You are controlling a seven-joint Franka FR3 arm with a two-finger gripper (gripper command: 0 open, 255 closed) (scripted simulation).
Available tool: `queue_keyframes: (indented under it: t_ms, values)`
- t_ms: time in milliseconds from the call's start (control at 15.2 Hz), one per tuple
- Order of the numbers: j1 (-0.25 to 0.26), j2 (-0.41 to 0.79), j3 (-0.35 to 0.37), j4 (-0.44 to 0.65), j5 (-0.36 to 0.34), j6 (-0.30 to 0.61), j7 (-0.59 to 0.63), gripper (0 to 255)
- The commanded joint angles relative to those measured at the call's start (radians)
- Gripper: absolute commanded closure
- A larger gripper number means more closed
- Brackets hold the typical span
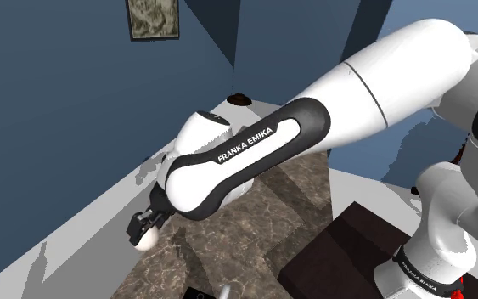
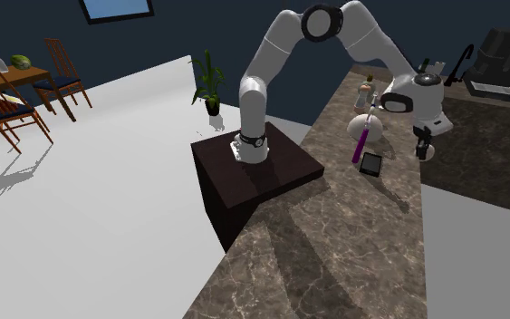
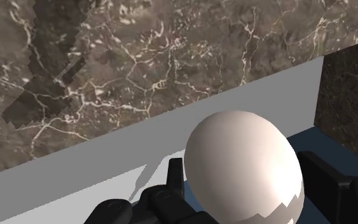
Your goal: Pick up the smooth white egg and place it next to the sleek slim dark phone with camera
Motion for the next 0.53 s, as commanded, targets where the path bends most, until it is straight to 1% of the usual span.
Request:
queue_keyframes:
  t_ms: [0, 462]
  values:
    - [-0.002, 0.033, 0.008, 0.028, 0.008, 0.007, 0.003, 255]
    - [-0.040, 0.100, 0.061, 0.042, 0.070, 0.061, -0.062, 255]
